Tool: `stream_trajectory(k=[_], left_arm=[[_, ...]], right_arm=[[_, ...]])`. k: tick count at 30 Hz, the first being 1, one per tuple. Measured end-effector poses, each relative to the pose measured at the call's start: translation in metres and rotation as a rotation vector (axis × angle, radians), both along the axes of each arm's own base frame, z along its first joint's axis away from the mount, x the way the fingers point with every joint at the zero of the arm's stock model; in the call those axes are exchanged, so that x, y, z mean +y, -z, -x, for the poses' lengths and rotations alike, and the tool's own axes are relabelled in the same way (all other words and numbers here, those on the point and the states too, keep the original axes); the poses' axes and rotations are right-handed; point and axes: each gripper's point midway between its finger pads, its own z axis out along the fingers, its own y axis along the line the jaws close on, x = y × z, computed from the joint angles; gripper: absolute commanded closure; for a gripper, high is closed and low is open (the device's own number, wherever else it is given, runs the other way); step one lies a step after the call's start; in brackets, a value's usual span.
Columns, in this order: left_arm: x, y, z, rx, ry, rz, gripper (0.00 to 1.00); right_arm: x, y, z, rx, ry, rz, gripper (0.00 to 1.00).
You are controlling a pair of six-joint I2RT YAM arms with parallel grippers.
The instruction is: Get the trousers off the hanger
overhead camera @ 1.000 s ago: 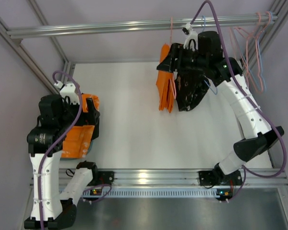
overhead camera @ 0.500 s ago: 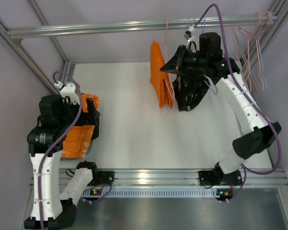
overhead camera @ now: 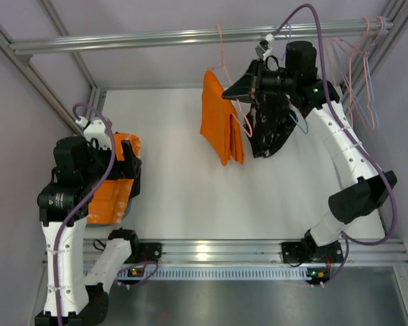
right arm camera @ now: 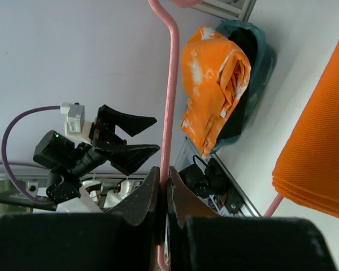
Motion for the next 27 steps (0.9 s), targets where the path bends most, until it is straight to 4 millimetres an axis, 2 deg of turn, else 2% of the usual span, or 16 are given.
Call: stream_trajectory(k=[8,13,18,22,27], left_arm=[[-0.004,-0.004,0.002,-0.021,0.020,0.015,0.02],[-0.010,-0.023,0.005,-0.120,0.056,0.029,0.02],[-0.027,-0.039,0.013,-0.230,0.198,0.017,0.02],[-0.038,-0.038,0.006,-0.271,0.298,-0.002,0.04],[-0.052,-0.040,-0.020,-0.318,0.388,0.017,0.09]], right_arm=[[0.003,-0.015,0.000,-0.027,-0.014,-0.046,1.00],[0.003,-0.032,0.003,-0.053,-0.020,-0.076,1.00],[0.001,-0.047,0.009,-0.092,-0.020,-0.098,1.00],[-0.005,-0.058,0.023,-0.118,-0.013,-0.113,1.00],[-0.017,-0.069,0.053,-0.130,-0.009,-0.134,1.00]])
